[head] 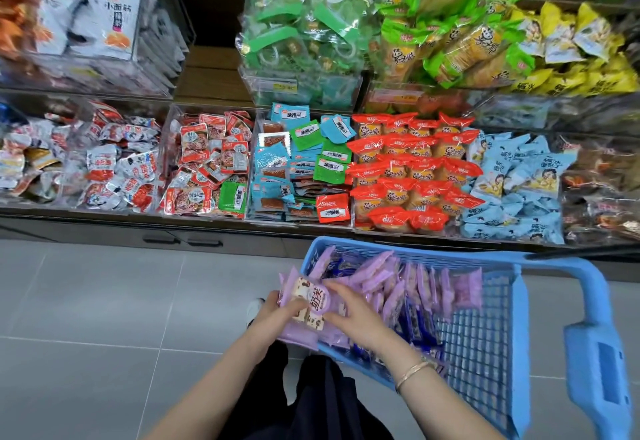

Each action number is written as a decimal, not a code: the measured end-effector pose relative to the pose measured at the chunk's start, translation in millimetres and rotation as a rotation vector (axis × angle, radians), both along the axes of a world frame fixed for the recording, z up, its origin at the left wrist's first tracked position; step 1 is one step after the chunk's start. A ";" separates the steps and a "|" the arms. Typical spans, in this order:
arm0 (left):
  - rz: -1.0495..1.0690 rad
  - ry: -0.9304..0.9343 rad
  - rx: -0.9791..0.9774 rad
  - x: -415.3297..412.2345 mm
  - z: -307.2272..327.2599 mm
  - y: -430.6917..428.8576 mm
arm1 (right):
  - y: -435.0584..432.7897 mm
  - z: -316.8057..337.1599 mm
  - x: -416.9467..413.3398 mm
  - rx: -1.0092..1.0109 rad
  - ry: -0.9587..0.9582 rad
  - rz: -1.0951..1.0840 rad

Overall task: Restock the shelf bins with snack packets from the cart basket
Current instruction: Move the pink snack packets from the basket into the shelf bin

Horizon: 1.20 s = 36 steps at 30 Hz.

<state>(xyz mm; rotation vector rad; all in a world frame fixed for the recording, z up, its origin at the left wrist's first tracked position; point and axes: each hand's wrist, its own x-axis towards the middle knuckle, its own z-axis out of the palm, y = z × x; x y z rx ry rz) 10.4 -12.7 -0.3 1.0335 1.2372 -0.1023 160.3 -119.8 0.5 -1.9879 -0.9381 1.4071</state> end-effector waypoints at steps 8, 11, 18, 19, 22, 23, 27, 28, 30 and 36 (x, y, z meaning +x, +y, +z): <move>0.149 -0.064 -0.092 10.7 -2.2 0.9 | 8.9 -2.7 -29.5 -0.045 0.126 -0.332; 0.174 -0.005 -0.063 9.7 -1.8 2.1 | 15.7 -5.0 -37.9 -0.026 0.105 -0.288; 0.315 0.020 -0.095 -11.9 -7.0 19.3 | 13.7 -43.7 23.8 -0.212 -0.050 -0.808; 0.330 0.020 -0.095 -14.5 -6.1 21.0 | 13.4 -49.7 36.3 -0.249 -0.122 -0.868; 0.351 0.021 -0.096 -23.3 -0.5 24.3 | 15.9 -61.0 60.6 -0.421 -0.286 -0.788; 0.352 0.020 -0.094 -26.3 1.5 24.9 | 18.2 -63.4 64.7 -0.461 -0.281 -0.743; 0.358 0.020 -0.093 -35.4 4.6 25.9 | 28.9 -77.9 74.3 -0.484 -0.155 -0.619; 0.374 0.023 -0.096 -37.3 3.2 25.9 | 31.0 -79.8 76.3 -0.493 -0.167 -0.603; 0.405 0.037 -0.095 -39.2 -0.3 26.1 | 31.4 -80.8 77.7 -0.491 -0.194 -0.618; 0.422 0.009 -0.111 -33.4 -4.2 28.5 | -10.7 -67.7 50.2 -0.230 -0.509 -0.339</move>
